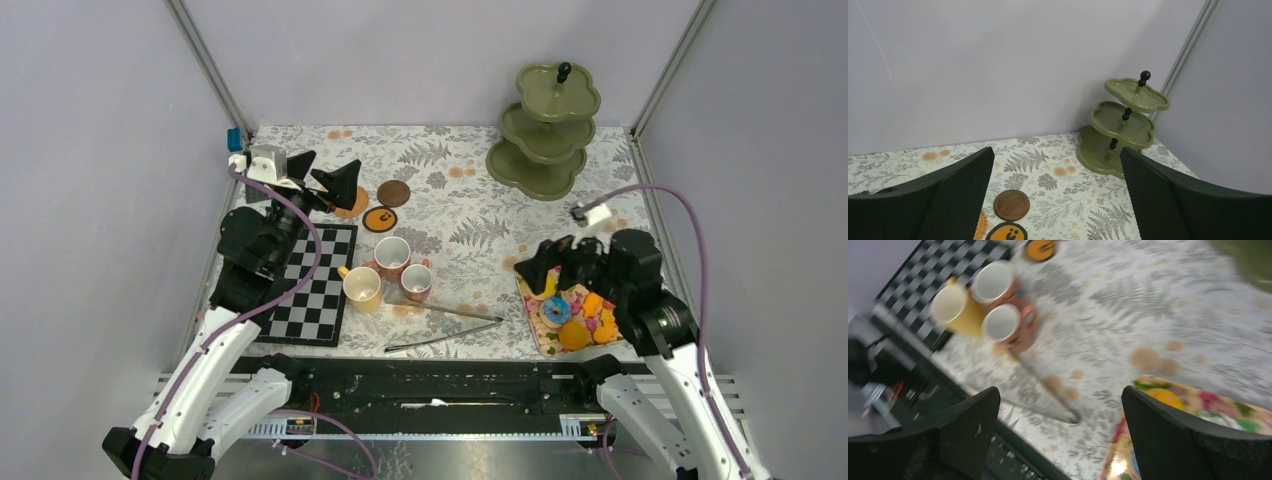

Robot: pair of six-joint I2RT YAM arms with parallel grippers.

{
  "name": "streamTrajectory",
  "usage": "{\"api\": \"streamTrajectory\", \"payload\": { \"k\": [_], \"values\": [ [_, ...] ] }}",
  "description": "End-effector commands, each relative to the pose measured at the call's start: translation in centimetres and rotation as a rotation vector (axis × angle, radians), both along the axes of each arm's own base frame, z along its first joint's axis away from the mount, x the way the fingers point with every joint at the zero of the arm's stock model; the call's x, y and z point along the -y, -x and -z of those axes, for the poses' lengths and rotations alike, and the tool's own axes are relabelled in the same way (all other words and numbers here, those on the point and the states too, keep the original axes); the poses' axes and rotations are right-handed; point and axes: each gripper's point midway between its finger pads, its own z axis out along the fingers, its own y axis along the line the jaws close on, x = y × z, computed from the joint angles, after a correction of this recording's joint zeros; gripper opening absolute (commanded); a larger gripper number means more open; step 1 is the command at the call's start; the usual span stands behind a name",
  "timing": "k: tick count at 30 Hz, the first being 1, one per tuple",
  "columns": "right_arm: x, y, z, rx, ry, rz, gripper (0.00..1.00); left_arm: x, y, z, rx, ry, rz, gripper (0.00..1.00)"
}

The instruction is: Serve the afternoon tea

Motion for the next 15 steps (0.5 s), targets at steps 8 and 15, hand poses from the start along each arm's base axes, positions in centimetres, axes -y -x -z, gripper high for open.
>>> {"api": "streamTrajectory", "payload": {
  "k": [8,15],
  "values": [
    [-7.7,5.3,7.3,-0.126,0.256,-0.544,0.98,0.7,0.6,-1.8,0.058,0.02,0.041,0.99],
    [-9.2,5.2,10.4,-0.081,0.457,-0.715,0.98,0.9,0.5,-1.6,0.052,0.023,0.049,0.99]
  ]
}}
